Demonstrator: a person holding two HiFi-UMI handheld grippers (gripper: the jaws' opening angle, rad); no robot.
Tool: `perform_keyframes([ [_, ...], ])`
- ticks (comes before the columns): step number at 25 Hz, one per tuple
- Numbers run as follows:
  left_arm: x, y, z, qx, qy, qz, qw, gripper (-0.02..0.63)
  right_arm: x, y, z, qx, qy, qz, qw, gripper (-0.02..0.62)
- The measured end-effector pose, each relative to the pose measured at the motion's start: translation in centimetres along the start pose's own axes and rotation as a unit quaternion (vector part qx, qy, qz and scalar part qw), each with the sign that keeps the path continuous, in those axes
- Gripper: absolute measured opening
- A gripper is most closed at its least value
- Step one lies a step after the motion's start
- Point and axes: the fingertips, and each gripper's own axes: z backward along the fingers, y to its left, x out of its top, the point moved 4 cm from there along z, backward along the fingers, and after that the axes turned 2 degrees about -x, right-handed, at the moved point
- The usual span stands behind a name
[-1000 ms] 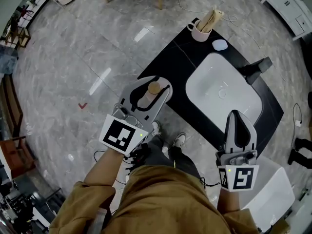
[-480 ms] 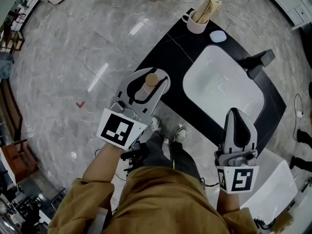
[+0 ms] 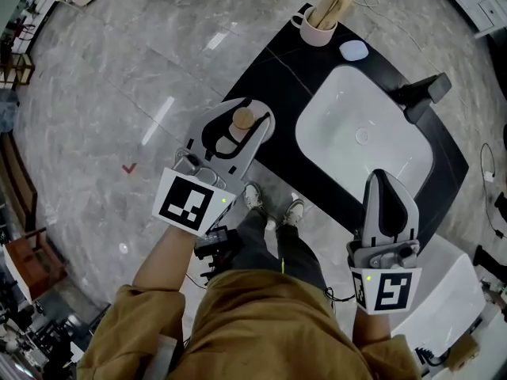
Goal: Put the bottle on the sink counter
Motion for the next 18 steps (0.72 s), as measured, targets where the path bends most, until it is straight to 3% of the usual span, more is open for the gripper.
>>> perform_keyframes([
  [18,-2.7,1.4,-2.0,-0.009,0.011,0.007,0.9999,0.129,-1.4,0.5,-1.4,-0.004,0.015,-0.002,1.000,0.005],
])
